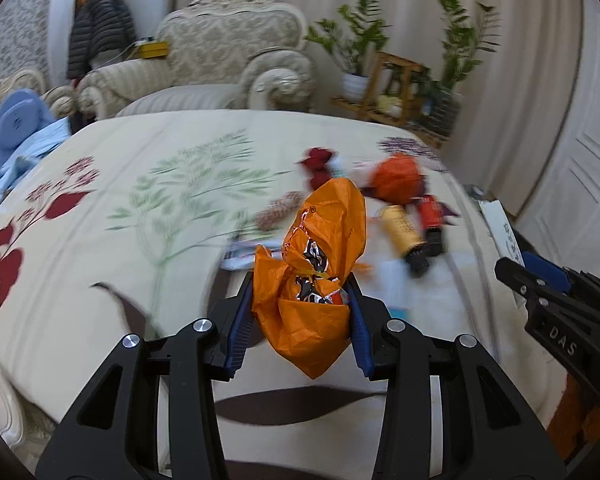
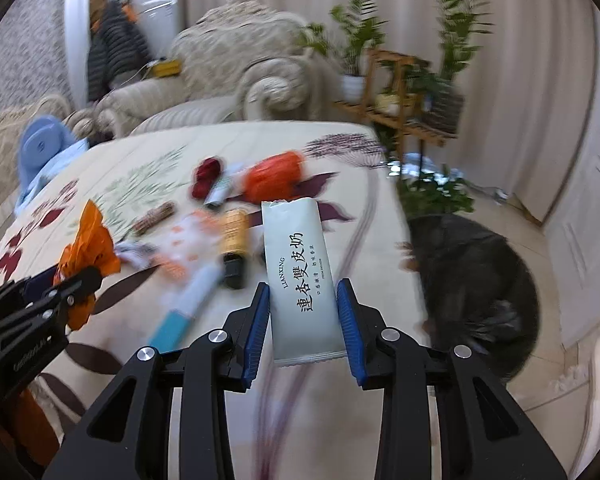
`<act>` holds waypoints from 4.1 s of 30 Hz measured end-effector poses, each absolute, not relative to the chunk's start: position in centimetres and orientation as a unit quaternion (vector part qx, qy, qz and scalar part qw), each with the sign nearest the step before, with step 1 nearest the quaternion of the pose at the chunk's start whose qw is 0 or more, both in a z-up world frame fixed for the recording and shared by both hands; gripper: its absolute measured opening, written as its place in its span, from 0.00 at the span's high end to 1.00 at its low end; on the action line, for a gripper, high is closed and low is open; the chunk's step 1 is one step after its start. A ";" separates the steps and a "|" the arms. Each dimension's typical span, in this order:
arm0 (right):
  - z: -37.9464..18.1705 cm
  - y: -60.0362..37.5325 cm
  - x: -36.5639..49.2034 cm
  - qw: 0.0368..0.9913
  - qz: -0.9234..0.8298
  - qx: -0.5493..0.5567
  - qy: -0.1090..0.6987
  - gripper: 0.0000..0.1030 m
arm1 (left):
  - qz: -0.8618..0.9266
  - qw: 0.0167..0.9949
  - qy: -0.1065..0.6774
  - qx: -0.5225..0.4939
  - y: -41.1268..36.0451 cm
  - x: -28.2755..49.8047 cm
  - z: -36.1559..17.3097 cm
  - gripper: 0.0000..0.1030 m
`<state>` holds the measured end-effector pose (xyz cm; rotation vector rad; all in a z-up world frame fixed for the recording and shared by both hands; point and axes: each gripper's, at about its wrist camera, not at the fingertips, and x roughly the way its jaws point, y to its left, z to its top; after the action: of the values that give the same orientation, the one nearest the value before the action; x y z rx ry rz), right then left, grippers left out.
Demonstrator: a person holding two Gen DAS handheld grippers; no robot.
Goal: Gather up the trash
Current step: 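Drop the orange bag from the left tool into the bin while the right drops the packet, then grasp the teal-and-white bottle with the left tool, then grasp the red can with the right tool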
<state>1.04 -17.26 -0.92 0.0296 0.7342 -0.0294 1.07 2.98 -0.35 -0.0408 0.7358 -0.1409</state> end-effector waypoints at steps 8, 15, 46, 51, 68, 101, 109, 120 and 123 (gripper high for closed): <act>-1.0 -24.5 1.5 0.935 -0.087 0.037 0.341 0.66 | -0.134 0.927 0.349 0.012 -5.5 2.8 0.2 0.60; -2.4 -28.9 2.5 0.929 -0.121 0.054 0.346 0.66 | -0.165 0.920 0.355 0.032 -11.7 5.1 -0.7 0.60; -5.0 -35.5 5.5 0.914 -0.169 0.078 0.359 0.48 | -0.176 0.908 0.376 0.061 -21.2 9.8 -2.1 0.33; -4.4 -35.4 4.9 0.916 -0.175 0.084 0.352 0.41 | -0.171 0.912 0.369 0.054 -20.4 9.3 -1.6 0.24; -2.9 -30.8 2.5 0.922 -0.147 0.097 0.345 0.26 | -0.123 0.928 0.349 0.052 -12.9 6.2 0.5 0.22; -3.1 -20.1 2.0 0.929 -0.047 0.047 0.364 0.26 | -0.126 0.909 0.398 0.007 -2.5 2.9 -3.4 0.86; -2.6 -18.2 3.5 0.931 -0.028 0.036 0.361 0.26 | -0.113 0.921 0.372 -0.009 -0.5 2.8 -1.0 0.86; -2.0 -15.3 7.7 0.929 -0.011 0.020 0.369 0.27 | -0.055 0.930 0.362 -0.025 4.8 5.8 -0.3 0.86; -2.3 -14.5 9.3 0.925 -0.013 0.011 0.381 0.30 | -0.045 0.930 0.363 -0.028 5.7 6.7 -0.3 0.86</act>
<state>9.26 -14.52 -2.33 0.0221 0.7810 -0.0259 6.71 5.68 -0.30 -0.0572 0.7425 -0.0926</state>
